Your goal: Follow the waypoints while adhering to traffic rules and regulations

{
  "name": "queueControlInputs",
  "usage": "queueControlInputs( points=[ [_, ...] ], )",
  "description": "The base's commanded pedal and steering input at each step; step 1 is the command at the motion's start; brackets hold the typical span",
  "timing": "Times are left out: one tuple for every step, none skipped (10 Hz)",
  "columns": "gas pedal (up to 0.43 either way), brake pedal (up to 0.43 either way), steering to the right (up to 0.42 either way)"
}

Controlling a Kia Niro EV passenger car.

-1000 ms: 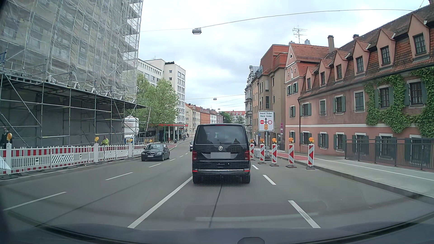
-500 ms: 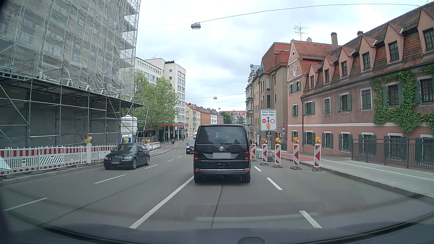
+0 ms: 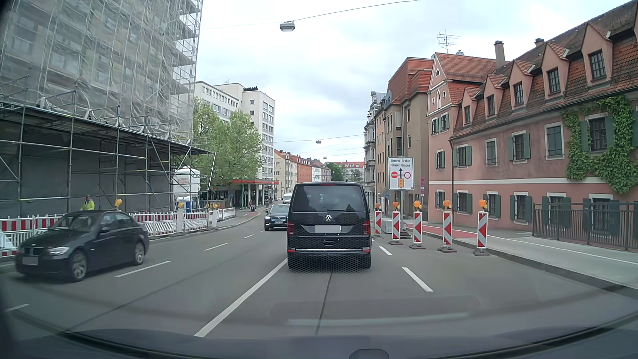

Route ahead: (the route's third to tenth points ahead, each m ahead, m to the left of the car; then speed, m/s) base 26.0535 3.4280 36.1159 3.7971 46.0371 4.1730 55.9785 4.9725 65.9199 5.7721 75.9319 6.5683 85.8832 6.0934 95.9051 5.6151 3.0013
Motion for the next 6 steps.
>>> queueControlInputs(
  points=[
    [0.098,0.000,-0.005],
    [0.079,0.000,-0.005],
    [0.020,0.000,-0.005],
    [0.000,0.000,-0.005],
    [0.000,0.000,-0.005],
    [0.000,0.000,-0.003]
  ],
)
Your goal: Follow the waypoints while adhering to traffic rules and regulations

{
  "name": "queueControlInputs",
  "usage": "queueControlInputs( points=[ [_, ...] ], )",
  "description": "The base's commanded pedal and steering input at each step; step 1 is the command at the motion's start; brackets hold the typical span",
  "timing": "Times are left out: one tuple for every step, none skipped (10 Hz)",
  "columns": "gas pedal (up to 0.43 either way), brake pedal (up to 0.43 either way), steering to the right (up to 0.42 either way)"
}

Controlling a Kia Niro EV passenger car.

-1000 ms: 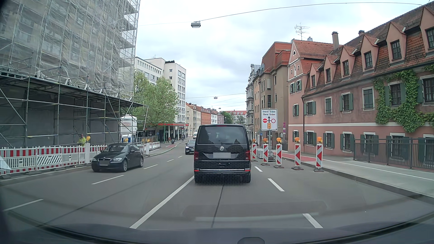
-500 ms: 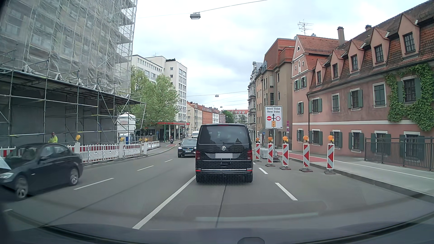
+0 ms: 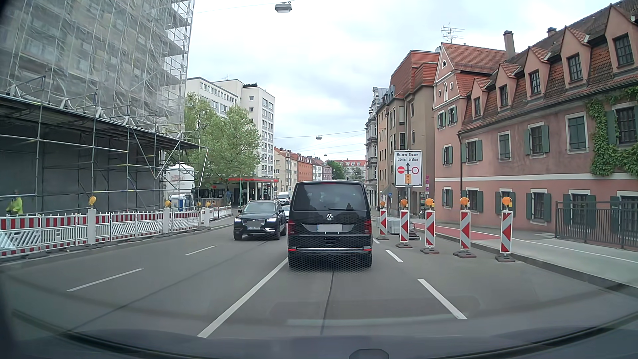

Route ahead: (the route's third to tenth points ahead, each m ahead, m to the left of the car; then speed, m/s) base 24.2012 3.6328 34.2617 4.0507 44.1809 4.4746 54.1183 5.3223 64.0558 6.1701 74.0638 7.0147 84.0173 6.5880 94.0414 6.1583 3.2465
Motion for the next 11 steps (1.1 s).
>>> queueControlInputs(
  points=[
    [0.000,0.000,0.002],
    [0.000,0.000,0.008],
    [0.000,0.000,0.010],
    [0.000,0.000,0.010],
    [0.008,0.000,0.010],
    [0.039,0.000,0.010],
    [0.079,0.000,0.009],
    [0.098,0.000,0.008],
    [0.110,0.000,0.007],
    [0.110,0.000,0.005],
    [0.110,0.000,0.003]
  ],
)
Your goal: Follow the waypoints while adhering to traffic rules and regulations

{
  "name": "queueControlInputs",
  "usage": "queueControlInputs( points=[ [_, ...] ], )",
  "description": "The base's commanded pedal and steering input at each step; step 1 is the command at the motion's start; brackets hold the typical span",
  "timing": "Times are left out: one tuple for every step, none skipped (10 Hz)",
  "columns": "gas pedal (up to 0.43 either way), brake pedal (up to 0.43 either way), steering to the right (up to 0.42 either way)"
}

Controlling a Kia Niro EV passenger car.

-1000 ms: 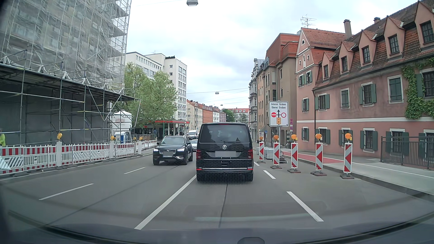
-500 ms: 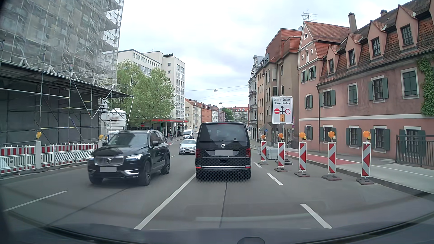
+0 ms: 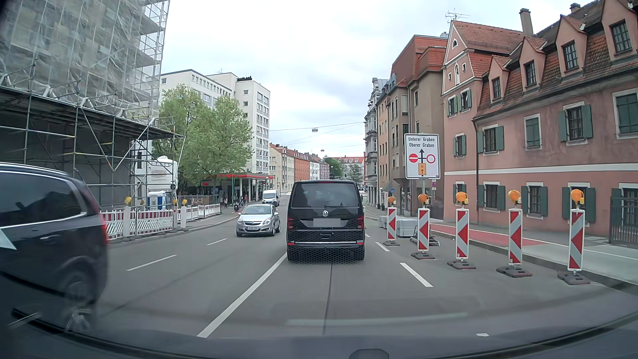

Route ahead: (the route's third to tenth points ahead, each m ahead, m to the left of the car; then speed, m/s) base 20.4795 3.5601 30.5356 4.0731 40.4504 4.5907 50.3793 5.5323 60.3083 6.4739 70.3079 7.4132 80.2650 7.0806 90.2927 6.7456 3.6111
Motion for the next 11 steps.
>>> queueControlInputs(
  points=[
    [0.110,0.000,0.001],
    [0.110,0.000,0.000],
    [0.110,0.000,-0.001],
    [0.110,0.000,-0.004],
    [0.110,0.000,-0.006],
    [0.110,0.000,-0.008],
    [0.110,0.000,-0.008],
    [0.110,0.000,-0.008],
    [0.118,0.000,-0.008],
    [0.157,0.000,-0.009],
    [0.157,0.000,-0.009]
  ],
)
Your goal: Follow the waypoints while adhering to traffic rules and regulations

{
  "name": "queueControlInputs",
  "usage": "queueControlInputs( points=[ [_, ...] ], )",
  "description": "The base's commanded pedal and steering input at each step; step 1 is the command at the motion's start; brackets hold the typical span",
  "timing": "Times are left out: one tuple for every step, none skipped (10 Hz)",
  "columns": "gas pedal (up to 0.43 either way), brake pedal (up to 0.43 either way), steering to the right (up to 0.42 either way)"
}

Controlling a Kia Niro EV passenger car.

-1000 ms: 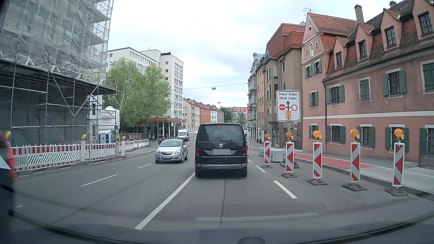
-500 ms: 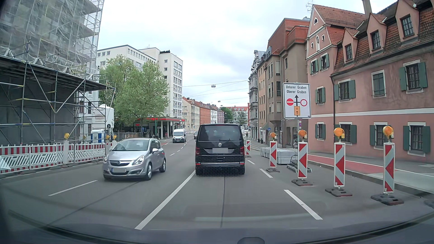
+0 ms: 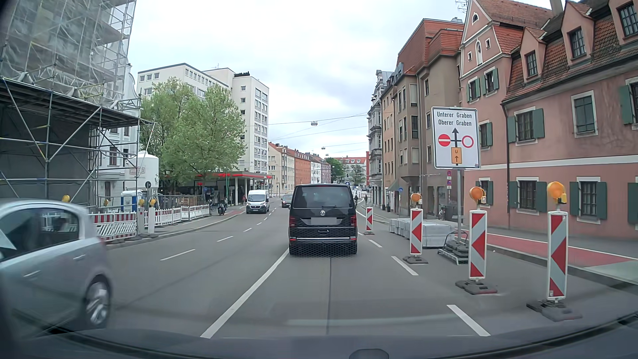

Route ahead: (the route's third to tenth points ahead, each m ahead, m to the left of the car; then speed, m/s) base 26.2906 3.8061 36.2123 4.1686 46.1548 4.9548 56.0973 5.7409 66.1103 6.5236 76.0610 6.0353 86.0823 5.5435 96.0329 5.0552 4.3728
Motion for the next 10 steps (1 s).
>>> queueControlInputs(
  points=[
    [0.169,0.000,-0.009],
    [0.169,0.000,-0.009],
    [0.169,0.000,-0.011],
    [0.169,0.000,-0.017],
    [0.169,0.000,-0.020],
    [0.169,0.000,-0.020],
    [0.169,0.000,-0.020],
    [0.169,0.000,-0.020],
    [0.169,0.000,-0.019],
    [0.177,0.000,-0.019]
  ],
)
